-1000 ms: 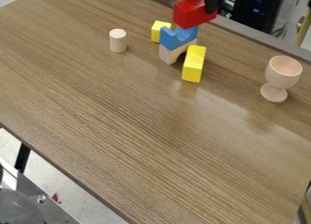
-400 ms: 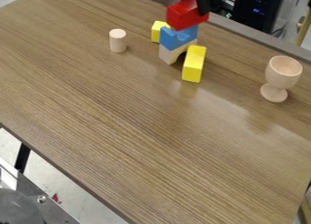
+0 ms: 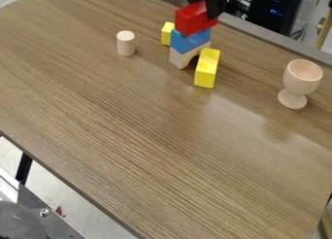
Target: Put the red rectangle on the top of blue arch
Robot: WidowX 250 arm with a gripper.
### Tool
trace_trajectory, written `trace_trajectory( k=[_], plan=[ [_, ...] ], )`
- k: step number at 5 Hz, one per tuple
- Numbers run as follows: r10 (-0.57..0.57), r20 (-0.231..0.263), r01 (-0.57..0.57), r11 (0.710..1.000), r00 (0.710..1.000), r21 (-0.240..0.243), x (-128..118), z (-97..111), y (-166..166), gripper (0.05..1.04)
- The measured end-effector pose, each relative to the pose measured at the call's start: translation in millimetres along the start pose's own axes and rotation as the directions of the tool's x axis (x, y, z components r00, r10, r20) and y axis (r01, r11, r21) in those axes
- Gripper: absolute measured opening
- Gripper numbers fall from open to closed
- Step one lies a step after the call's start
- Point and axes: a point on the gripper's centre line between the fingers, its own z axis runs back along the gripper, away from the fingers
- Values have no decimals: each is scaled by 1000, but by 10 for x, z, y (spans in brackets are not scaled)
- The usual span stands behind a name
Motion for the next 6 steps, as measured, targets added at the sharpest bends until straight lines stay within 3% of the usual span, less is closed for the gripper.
trace_trajectory(
  k=[4, 5, 6],
  plan=[
    [17, 1, -17, 1000, 1000, 8, 5, -74, 90, 568],
    [20, -2, -20, 1000, 1000, 12, -3, -93, 107, 622],
    [44, -2, -44, 999, 999, 22, -7, -96, 122, 917]
  ],
)
